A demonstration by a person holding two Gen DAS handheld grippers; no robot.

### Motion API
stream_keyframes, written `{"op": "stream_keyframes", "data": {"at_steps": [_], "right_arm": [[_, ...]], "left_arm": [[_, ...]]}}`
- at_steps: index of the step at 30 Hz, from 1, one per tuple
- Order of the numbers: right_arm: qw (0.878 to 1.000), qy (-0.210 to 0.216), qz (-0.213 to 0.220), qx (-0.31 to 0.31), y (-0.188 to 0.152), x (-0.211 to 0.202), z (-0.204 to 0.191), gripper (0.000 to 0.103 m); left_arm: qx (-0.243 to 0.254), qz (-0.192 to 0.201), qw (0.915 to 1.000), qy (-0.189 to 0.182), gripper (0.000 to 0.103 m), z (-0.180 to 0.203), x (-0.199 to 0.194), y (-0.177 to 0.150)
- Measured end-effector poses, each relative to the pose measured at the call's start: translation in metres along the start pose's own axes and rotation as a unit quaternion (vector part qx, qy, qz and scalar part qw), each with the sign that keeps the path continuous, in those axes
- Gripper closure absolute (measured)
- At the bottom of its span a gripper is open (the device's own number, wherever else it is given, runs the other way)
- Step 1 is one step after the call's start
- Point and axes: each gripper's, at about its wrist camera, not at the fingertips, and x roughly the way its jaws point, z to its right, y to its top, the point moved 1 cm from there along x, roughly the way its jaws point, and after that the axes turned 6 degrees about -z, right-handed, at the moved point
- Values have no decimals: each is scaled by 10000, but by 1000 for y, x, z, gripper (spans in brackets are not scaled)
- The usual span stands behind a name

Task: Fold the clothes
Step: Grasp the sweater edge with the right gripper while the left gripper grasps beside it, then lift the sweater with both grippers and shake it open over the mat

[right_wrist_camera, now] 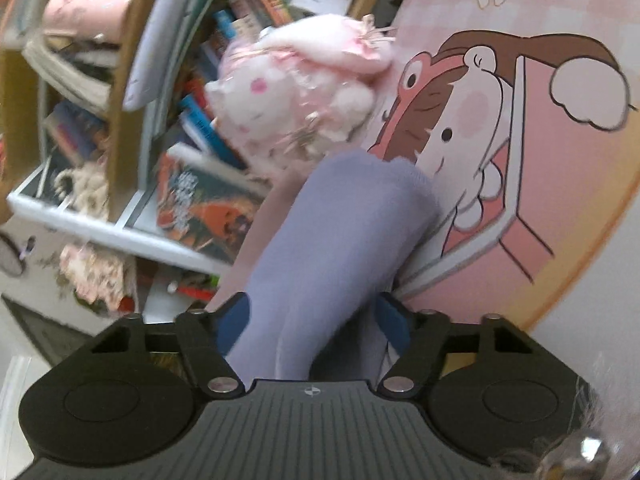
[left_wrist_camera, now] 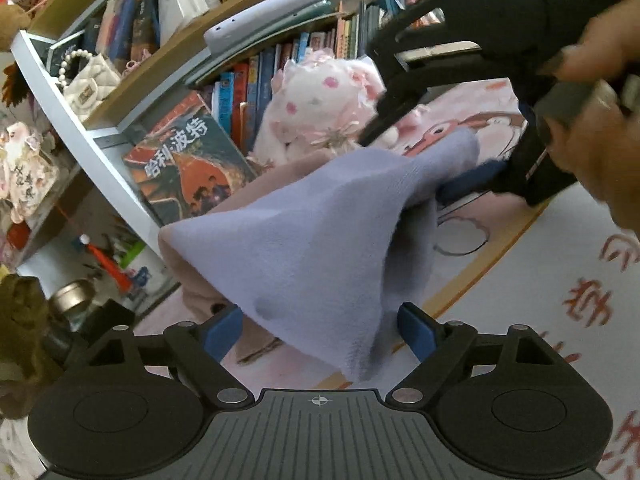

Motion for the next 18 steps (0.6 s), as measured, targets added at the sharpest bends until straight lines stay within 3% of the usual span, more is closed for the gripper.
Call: {"op": "stream_keyframes", "data": {"at_steps": [2,4,5,7,13,16,18], "right_arm": [[9999,-45,46,149,6,7,4,55],[9995,-91,92,299,13,14,8,60],[9992,-113,95,369,15,16,10,62],[9987,-149,58,474,15,17,13,85],[9997,91,241,-35,14,-16,-6,91],[9945,540,669,-594,15,-55,-42,91],[9862,868,1003,-988,17,-84,-74,92]], "left_arm": [[-208,-15,9998,-71,46,-9,2,-1],[-319,28,9992,-241,78,-16,2,-3],[-317,57,9990,-294,87,-18,1,-4],[-272,129,9986,-438,89,-21,-6,-7],[-493,738,9919,-906,92,-32,-51,-2],[-680,1328,9797,-1340,93,-40,-86,16],[-815,1796,9654,-1709,93,-49,-111,31]]}}
